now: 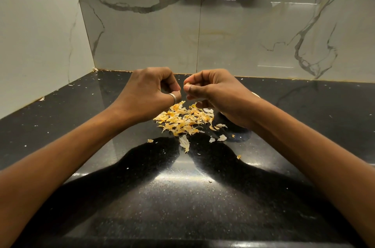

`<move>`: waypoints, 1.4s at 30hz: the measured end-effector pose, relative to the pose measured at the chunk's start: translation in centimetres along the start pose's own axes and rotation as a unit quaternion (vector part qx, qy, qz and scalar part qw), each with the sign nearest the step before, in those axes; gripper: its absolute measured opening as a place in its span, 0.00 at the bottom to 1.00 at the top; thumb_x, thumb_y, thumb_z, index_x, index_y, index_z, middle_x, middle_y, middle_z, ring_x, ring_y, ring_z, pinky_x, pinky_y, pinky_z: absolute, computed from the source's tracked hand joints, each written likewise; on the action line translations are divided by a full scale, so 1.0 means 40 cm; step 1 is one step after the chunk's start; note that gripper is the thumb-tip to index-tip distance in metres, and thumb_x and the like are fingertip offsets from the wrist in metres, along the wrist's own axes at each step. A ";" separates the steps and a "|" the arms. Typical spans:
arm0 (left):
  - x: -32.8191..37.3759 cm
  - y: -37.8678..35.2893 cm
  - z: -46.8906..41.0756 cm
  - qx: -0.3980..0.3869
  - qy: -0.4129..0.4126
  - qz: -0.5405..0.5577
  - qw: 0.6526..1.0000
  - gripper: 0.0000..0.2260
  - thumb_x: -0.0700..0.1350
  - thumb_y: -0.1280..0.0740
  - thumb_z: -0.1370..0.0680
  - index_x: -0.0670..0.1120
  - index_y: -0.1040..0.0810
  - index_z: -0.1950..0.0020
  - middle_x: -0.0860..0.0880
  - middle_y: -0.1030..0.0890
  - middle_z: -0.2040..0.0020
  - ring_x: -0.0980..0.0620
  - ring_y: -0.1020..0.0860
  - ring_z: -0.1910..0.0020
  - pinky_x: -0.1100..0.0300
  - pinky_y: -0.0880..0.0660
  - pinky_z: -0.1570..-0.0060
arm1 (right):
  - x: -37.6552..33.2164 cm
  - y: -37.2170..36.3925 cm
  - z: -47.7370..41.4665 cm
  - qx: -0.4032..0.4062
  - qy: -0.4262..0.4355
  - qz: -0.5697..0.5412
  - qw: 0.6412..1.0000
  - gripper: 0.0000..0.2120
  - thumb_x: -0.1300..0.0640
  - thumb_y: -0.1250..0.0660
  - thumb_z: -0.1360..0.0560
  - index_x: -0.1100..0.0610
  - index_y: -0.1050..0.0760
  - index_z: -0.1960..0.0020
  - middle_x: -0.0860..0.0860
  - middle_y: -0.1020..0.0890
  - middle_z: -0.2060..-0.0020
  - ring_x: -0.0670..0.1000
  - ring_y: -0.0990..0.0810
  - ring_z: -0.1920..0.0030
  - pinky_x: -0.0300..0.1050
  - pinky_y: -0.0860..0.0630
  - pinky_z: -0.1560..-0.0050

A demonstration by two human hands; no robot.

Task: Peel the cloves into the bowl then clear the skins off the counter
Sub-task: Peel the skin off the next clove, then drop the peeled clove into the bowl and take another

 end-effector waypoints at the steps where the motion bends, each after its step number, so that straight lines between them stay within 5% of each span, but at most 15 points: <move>1: 0.000 -0.001 0.001 -0.007 0.003 -0.002 1.000 0.03 0.40 0.26 0.27 0.44 0.19 0.57 0.50 0.17 0.60 0.53 0.18 0.63 0.52 0.18 0.62 | -0.001 0.001 0.000 0.006 0.002 0.003 1.000 0.04 0.62 0.31 0.22 0.59 0.21 0.47 0.54 0.16 0.55 0.46 0.17 0.57 0.36 0.22 0.63; 7: -0.002 -0.009 0.003 -0.042 0.010 0.005 0.999 0.09 0.37 0.25 0.28 0.47 0.19 0.52 0.51 0.17 0.59 0.58 0.19 0.64 0.61 0.19 0.61 | -0.005 0.010 -0.002 0.021 0.002 0.012 1.000 0.07 0.65 0.30 0.23 0.62 0.21 0.45 0.54 0.16 0.57 0.46 0.16 0.59 0.37 0.22 0.62; 14: -0.002 -0.010 0.003 -0.025 -0.015 -0.019 0.999 0.06 0.48 0.25 0.24 0.47 0.14 0.52 0.52 0.16 0.61 0.55 0.18 0.64 0.52 0.18 0.59 | -0.009 0.007 0.002 0.017 0.011 0.047 0.999 0.07 0.66 0.29 0.24 0.62 0.21 0.46 0.55 0.16 0.57 0.48 0.16 0.58 0.36 0.22 0.63; 18: -0.005 -0.010 0.003 -0.014 -0.027 -0.040 0.999 0.05 0.42 0.26 0.24 0.48 0.14 0.48 0.51 0.15 0.57 0.56 0.18 0.60 0.56 0.18 0.56 | -0.013 0.009 0.000 0.021 0.018 0.074 0.997 0.06 0.66 0.29 0.24 0.60 0.21 0.48 0.53 0.17 0.59 0.47 0.17 0.60 0.36 0.22 0.63; 25: 0.001 0.000 0.003 0.015 -0.032 -0.070 0.997 0.08 0.36 0.24 0.29 0.49 0.19 0.59 0.53 0.19 0.61 0.59 0.22 0.64 0.59 0.22 0.63 | -0.024 0.018 -0.001 0.033 0.065 0.187 0.980 0.07 0.66 0.30 0.23 0.57 0.17 0.48 0.52 0.15 0.58 0.47 0.15 0.58 0.40 0.18 0.58; 31: 0.004 0.001 0.004 0.033 -0.023 -0.105 0.994 0.16 0.41 0.21 0.30 0.53 0.27 0.66 0.62 0.31 0.67 0.64 0.32 0.70 0.67 0.37 0.66 | -0.022 0.018 -0.003 0.035 0.072 0.216 0.973 0.09 0.66 0.31 0.24 0.55 0.16 0.50 0.53 0.14 0.58 0.50 0.14 0.57 0.47 0.16 0.50; 42: 0.003 0.009 0.007 0.059 -0.001 -0.129 0.990 0.19 0.41 0.21 0.30 0.56 0.30 0.67 0.60 0.32 0.68 0.65 0.34 0.69 0.61 0.35 0.62 | -0.031 0.041 -0.005 0.029 0.053 0.178 0.982 0.05 0.66 0.29 0.24 0.61 0.17 0.49 0.55 0.14 0.57 0.52 0.14 0.56 0.43 0.16 0.52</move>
Point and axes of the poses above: each hand's wrist, its own z-axis away from the middle knuckle, its own y-axis out of the back of the hand, x = y × z, the point moved 3 cm from there along -z, towards the middle knuckle
